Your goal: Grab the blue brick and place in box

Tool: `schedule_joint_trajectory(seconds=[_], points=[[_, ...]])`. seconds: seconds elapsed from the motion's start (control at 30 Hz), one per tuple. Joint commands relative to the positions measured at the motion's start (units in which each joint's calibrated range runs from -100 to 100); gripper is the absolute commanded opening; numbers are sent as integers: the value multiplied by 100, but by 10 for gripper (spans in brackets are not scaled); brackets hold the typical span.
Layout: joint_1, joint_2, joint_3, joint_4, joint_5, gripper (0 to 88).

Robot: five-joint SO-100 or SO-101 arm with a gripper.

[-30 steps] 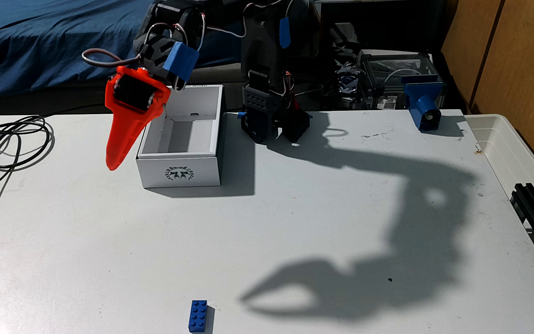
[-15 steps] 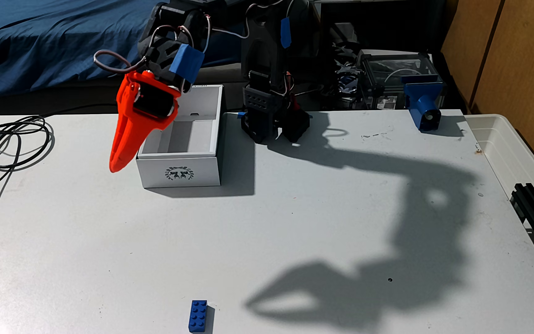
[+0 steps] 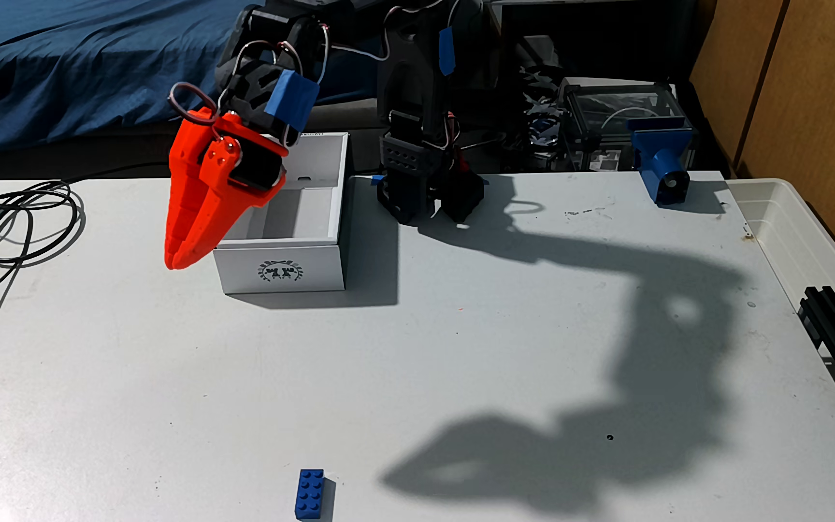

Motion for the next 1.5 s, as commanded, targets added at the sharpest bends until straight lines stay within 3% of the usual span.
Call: schedule_joint_trajectory(seconds=[0.0, 0.17, 0.6, 0.77, 1.2, 1.47], points=[[23, -22, 70, 8, 307, 9], [-22, -13, 452, -1, 764, 9], [-564, 147, 1188, -78, 780, 10], [-631, 494, 1117, -164, 1348, 10], [-712, 1331, 1073, -1284, 1396, 9], [-846, 1636, 1002, -1603, 1669, 17]])
